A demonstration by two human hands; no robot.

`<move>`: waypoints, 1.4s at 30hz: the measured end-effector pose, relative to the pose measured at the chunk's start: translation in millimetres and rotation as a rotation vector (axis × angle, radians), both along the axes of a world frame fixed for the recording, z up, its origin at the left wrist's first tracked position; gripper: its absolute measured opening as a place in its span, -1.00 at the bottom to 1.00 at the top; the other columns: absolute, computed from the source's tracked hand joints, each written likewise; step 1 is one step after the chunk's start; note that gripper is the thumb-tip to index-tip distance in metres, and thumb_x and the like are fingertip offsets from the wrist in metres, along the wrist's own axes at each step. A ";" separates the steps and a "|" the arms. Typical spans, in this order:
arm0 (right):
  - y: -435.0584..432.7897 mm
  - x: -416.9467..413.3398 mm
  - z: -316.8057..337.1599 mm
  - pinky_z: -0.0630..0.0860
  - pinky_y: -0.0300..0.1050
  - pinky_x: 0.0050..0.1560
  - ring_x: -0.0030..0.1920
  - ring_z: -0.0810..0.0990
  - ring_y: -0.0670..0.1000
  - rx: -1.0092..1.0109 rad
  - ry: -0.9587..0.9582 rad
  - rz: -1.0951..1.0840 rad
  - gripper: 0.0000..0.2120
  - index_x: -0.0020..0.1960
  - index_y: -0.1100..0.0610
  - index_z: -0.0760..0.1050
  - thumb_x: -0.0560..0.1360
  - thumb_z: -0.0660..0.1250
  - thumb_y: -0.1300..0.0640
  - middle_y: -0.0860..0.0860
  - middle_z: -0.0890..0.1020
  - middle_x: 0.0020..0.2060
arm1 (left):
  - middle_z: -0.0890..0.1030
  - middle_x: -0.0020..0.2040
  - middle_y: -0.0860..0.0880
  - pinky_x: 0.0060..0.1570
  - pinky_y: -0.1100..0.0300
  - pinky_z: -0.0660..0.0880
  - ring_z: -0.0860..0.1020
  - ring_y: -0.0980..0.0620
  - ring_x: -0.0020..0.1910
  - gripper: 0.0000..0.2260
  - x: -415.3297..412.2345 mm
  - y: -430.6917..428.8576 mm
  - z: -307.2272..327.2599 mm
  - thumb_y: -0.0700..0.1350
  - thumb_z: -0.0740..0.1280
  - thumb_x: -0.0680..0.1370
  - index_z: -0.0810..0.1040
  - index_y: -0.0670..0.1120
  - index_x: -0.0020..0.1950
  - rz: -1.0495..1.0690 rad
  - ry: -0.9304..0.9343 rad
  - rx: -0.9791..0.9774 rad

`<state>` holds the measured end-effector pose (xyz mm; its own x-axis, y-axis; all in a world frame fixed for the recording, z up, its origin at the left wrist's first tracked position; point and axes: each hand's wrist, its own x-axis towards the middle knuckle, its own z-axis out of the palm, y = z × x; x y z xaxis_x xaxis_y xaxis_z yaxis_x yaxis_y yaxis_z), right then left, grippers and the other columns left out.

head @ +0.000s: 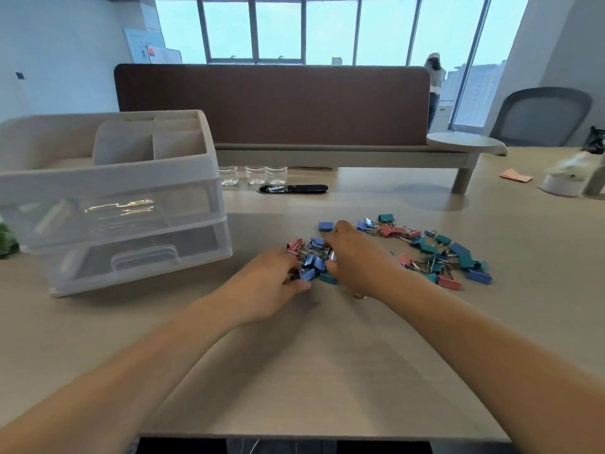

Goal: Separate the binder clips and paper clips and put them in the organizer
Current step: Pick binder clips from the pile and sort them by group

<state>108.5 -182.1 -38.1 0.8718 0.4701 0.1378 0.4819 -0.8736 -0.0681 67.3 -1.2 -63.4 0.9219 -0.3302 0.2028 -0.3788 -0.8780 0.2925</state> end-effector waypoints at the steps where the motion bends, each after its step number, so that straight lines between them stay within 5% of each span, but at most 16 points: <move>1: 1.9 3.7 1.0 0.41 -0.17 -0.22 -0.16 0.49 0.04 0.023 0.020 -0.014 -0.87 0.10 0.20 0.43 0.58 0.23 0.19 0.11 0.44 0.05 | 0.42 -0.18 0.05 -0.26 0.15 0.29 0.40 0.04 -0.22 -0.82 2.2 0.2 1.4 0.04 0.30 0.58 0.46 -0.06 -0.07 0.023 -0.003 -0.026; 6: 11.0 18.5 0.9 0.56 -0.01 -0.03 -0.04 0.54 0.10 0.076 0.093 -0.005 -0.73 0.24 0.20 0.38 0.55 0.23 0.27 0.13 0.52 0.05 | 0.43 -0.22 -0.02 -0.33 0.16 0.28 0.37 0.05 -0.29 -0.85 10.2 -4.0 5.6 -0.12 0.14 0.65 0.40 -0.12 -0.09 0.085 0.087 -0.166; 13: 15.9 23.7 3.6 0.37 -0.14 -0.31 -0.22 0.44 0.00 -0.017 0.223 0.030 -0.94 -0.07 0.17 0.44 0.52 0.23 0.17 0.07 0.47 -0.14 | 0.52 0.07 -0.03 -0.15 0.15 0.42 0.49 -0.01 -0.03 -0.77 31.8 -3.2 10.5 -0.10 0.22 0.59 0.44 -0.06 0.24 0.116 0.162 -0.152; 16: 15.9 25.9 0.1 0.31 -0.16 -0.36 -0.23 0.46 0.01 -0.055 0.214 0.030 -0.84 -0.20 0.07 0.38 0.52 0.29 0.07 0.00 0.44 -0.23 | 0.57 0.12 -0.06 0.04 0.04 0.47 0.52 -0.05 0.05 -0.75 46.0 -0.4 9.1 -0.09 0.24 0.58 0.49 -0.06 0.25 0.105 0.152 -0.080; 19: 15.1 29.9 -4.4 0.30 -0.16 -0.36 -0.23 0.48 0.01 -0.030 0.206 0.030 -0.74 -0.26 0.00 0.33 0.51 0.33 -0.01 -0.02 0.46 -0.26 | 0.59 0.11 -0.03 -0.05 0.12 0.42 0.53 -0.03 0.03 -0.74 57.7 -2.9 9.1 -0.07 0.27 0.59 0.51 -0.03 0.27 0.061 0.176 -0.021; 29: 1.5 36.4 -3.1 0.38 -0.23 -0.22 -0.12 0.50 -0.04 0.318 0.243 0.004 -0.73 0.08 0.11 0.53 0.50 0.41 -0.04 0.00 0.56 -0.07 | 0.57 0.11 -0.06 -0.08 0.16 0.38 0.50 -0.02 0.01 -0.79 66.6 -6.3 10.1 -0.04 0.34 0.57 0.56 -0.06 0.17 0.015 0.168 0.045; 34: 0.2 41.5 -6.7 0.32 -0.24 -0.31 -0.19 0.48 -0.05 0.511 0.163 -0.075 -0.75 0.00 0.11 0.49 0.50 0.42 -0.05 -0.01 0.55 -0.15 | 0.53 0.08 -0.10 -0.01 0.04 0.46 0.51 -0.05 -0.01 -0.82 57.9 -8.8 2.3 -0.04 0.26 0.62 0.53 -0.11 0.13 0.055 0.118 0.007; 39: -1.8 40.7 -6.6 0.40 -0.20 -0.32 -0.22 0.51 -0.04 0.486 0.170 -0.116 -0.70 0.03 0.08 0.41 0.51 0.39 -0.11 -0.01 0.56 -0.15 | 0.54 0.00 -0.06 -0.05 0.05 0.46 0.51 -0.03 -0.05 -0.77 49.2 -12.9 8.0 0.12 0.30 0.57 0.50 -0.04 -0.01 0.059 0.173 -0.063; 42: -4.2 37.8 -7.1 0.47 -0.14 -0.27 -0.22 0.50 -0.03 0.421 0.202 -0.105 -0.74 0.05 0.07 0.41 0.53 0.35 -0.07 0.01 0.57 -0.13 | 0.53 0.06 -0.07 -0.06 0.09 0.43 0.50 -0.04 0.00 -0.74 45.9 -15.9 8.0 0.10 0.34 0.55 0.52 -0.07 0.07 0.059 0.183 -0.010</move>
<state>146.3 -186.3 -45.3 0.9406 0.3174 0.1203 0.3329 -0.7934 -0.5096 113.3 -17.1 -55.4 0.9613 -0.2737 0.0328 -0.2668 -0.8938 0.3606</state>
